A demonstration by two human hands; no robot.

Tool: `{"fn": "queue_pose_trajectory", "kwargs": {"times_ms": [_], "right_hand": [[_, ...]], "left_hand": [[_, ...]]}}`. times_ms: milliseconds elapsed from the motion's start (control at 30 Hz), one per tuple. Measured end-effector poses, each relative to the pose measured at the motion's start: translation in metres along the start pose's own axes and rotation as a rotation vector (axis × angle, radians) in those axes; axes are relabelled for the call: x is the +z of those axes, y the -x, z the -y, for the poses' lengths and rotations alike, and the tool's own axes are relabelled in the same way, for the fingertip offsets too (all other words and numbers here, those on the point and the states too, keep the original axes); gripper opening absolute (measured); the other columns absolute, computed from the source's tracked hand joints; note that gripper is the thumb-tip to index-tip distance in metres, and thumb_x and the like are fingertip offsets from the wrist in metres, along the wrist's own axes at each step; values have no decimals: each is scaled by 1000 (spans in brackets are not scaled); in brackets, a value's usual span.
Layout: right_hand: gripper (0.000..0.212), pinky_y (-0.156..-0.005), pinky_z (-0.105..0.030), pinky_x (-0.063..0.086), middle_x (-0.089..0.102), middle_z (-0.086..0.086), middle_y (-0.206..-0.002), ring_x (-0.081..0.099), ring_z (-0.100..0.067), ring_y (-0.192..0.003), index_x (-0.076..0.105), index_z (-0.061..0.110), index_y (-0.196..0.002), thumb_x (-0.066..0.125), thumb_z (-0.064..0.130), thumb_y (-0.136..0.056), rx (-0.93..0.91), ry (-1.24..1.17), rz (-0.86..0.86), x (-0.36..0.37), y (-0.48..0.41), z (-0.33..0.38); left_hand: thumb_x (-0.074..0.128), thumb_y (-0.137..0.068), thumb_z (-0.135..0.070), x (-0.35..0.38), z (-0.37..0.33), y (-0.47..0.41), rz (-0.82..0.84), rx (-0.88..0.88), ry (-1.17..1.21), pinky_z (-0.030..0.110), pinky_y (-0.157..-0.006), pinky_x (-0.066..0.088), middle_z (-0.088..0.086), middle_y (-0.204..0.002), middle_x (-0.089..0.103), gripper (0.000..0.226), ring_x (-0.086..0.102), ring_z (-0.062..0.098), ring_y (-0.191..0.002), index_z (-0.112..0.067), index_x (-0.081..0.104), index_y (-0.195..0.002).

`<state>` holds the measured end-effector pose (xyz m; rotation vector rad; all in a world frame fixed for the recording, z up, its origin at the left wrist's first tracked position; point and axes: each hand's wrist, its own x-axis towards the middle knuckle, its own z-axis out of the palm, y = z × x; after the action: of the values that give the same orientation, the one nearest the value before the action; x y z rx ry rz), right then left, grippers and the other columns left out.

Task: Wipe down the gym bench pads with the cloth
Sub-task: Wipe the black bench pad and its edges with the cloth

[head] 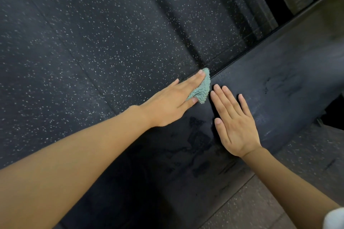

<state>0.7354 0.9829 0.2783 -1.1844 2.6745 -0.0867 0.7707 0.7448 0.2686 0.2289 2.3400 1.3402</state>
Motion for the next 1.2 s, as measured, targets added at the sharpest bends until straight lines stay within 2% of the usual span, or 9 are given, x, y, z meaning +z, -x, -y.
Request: {"fn": "queue_pose_trajectory", "kwargs": {"times_ms": [267, 467, 700, 967, 1200], "right_hand": [[58, -122, -47, 13, 14, -1, -165, 12, -18, -152, 19, 13, -156, 23, 28, -100, 2, 9, 1, -1, 0, 1], [58, -122, -47, 12, 14, 0, -165, 12, -19, -152, 16, 14, -157, 22, 28, -101, 3, 15, -1, -1, 0, 1], [58, -122, -47, 13, 15, -1, -164, 12, -19, -152, 19, 13, -156, 22, 28, -100, 8, 11, -18, 1, -1, 1], [58, -122, -47, 13, 14, 0, -164, 14, -19, -152, 17, 14, -156, 21, 29, -101, 7, 13, -21, 1, -2, 0], [58, -122, -47, 13, 15, -1, -164, 13, -19, -152, 20, 12, -156, 21, 29, -101, 7, 14, -15, -1, -2, 0]], "left_hand": [[28, -105, -30, -6, 12, 54, 82, -10, -18, 26, -123, -6, -22, -162, -12, 63, -6, -12, -145, -32, -13, -154], [28, -104, -31, -3, 24, 108, 86, -101, -24, 27, -121, -14, -26, -161, -10, 64, -7, -14, -144, -33, -11, -154], [27, -105, -30, 1, 23, 84, 55, -98, 0, 33, -122, -15, -22, -162, -8, 62, -8, -13, -144, -30, -10, -155], [28, -107, -30, 2, 6, 27, 14, -84, 26, 37, -122, -14, -15, -164, -4, 60, -3, -5, -148, -24, -6, -156], [28, -107, -31, 2, 10, 34, 18, -69, 12, 37, -123, -12, -13, -164, 1, 61, 3, -4, -148, -25, -6, -157]]}}
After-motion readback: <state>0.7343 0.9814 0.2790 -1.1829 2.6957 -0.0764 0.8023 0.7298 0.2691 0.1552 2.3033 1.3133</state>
